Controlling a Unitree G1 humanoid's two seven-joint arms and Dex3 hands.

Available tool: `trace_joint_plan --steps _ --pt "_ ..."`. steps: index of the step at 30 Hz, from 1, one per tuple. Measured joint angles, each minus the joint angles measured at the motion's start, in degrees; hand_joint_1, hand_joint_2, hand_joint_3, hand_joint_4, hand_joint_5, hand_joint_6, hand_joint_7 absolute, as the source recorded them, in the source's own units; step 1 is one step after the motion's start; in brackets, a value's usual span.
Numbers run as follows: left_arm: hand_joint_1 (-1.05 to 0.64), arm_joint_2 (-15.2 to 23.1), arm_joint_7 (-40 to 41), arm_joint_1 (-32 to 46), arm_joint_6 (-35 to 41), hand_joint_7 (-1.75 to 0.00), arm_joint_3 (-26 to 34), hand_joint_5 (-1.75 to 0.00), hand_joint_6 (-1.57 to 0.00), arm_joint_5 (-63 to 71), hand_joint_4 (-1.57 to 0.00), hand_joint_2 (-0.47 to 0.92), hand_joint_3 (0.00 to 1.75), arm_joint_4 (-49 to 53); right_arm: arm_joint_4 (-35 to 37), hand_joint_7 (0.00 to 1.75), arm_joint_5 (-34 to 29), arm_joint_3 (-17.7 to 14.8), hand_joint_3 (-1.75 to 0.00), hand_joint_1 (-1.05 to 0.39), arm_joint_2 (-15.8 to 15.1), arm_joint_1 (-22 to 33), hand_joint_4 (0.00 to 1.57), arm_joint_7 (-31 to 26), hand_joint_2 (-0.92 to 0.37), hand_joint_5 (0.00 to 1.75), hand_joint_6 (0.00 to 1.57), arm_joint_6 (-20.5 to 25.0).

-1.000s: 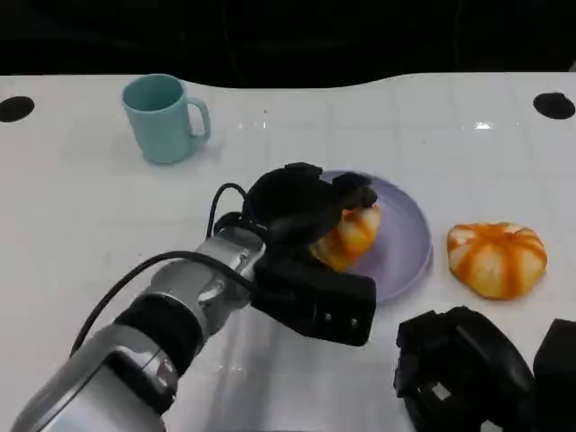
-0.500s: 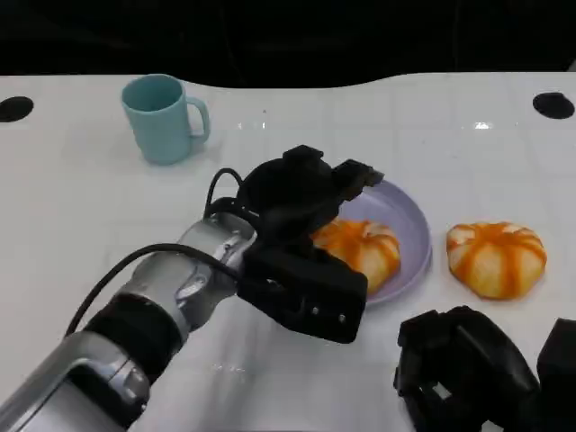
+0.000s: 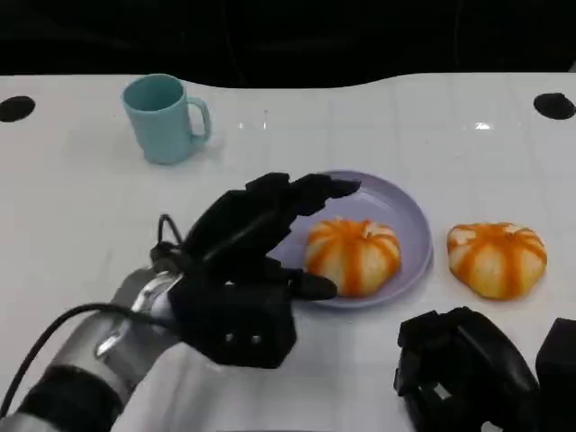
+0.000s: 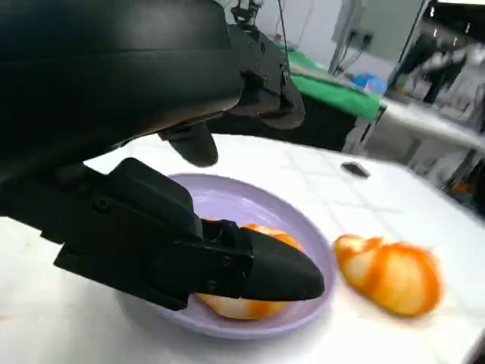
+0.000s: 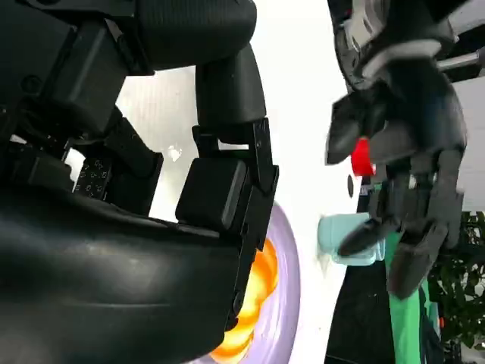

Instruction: Grasp the bread from the table and place it into the plate.

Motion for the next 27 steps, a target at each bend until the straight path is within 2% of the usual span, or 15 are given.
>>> trace_joint_plan --steps 4,6,8,10,13,14,16,19,22,27 --pt "-0.62 -0.06 -5.20 4.15 -5.40 -0.56 3.61 -1.22 -0.52 -9.65 -0.59 0.92 0.19 -0.44 0.00 1.03 -0.44 0.05 -1.35 -1.05 -0.04 0.02 1.55 -0.39 -0.07 1.31 1.57 -0.19" --pt "-0.59 -0.21 -8.33 6.04 -6.74 -0.64 4.92 -1.37 -0.58 -13.89 -0.66 0.92 0.16 -0.68 -0.01 1.03 -0.44 0.06 -1.35 -1.05 -0.05 0.02 1.55 -0.40 -0.07 1.30 1.57 -0.15" --pt "-0.61 -0.82 -11.98 8.30 -7.15 -0.76 6.27 -1.51 -0.63 -18.84 -0.67 0.92 0.19 -1.42 0.01 1.03 -0.39 0.05 -1.34 -1.05 -0.06 0.01 1.55 -0.23 -0.07 1.30 1.57 -0.17" --pt "-0.62 -1.45 -15.43 10.46 -7.14 -0.80 7.25 -1.54 -0.65 -22.87 -0.68 0.92 0.19 -2.34 0.04 1.03 -0.29 0.05 -1.34 -1.05 -0.05 0.00 1.55 0.00 -0.07 1.30 1.57 -0.19" --pt "-0.66 -2.20 -18.99 12.98 -7.12 -1.03 8.71 -1.51 -0.66 -26.70 -0.72 0.92 0.26 -3.38 0.05 1.03 -0.26 0.04 -1.33 -1.05 -0.04 0.00 1.54 0.02 -0.07 1.30 1.57 -0.18" --pt "-0.68 -2.43 -19.97 13.75 -7.16 -1.16 9.15 -1.58 -0.67 -27.83 -0.73 0.92 0.27 -3.58 0.05 1.03 -0.24 0.04 -1.33 -1.05 -0.04 0.00 1.55 0.03 -0.07 1.30 1.57 -0.13" --pt "-0.72 -2.94 -21.91 15.65 -7.18 -1.28 10.27 -1.66 -0.68 -30.22 -0.73 0.92 0.30 -4.20 0.02 1.03 -0.08 0.05 -1.33 -1.05 -0.02 0.02 1.55 0.03 -0.07 1.30 1.57 0.01" --pt "-0.77 -3.34 -24.69 18.36 -6.86 -1.37 11.12 -1.73 -0.70 -32.83 -0.74 0.92 0.28 -5.38 -0.03 1.03 -0.08 0.09 -1.33 -1.05 0.01 0.06 1.55 -0.03 -0.07 1.30 1.57 0.03" --pt "-0.77 -3.79 -30.11 21.02 -2.03 -1.39 12.14 -1.74 -0.75 -38.93 -0.77 0.92 0.22 -8.24 -0.26 1.03 -0.41 0.25 -1.34 -1.05 0.00 0.18 1.55 -0.26 -0.08 1.30 1.57 0.02" --pt "-0.78 -5.26 -35.06 25.52 5.81 -1.45 13.28 -1.75 -0.80 -44.83 -0.84 0.92 0.23 -12.76 -1.45 1.03 -1.10 0.57 -1.35 -1.05 -0.09 0.68 1.54 -0.52 -0.08 1.30 1.57 0.10"
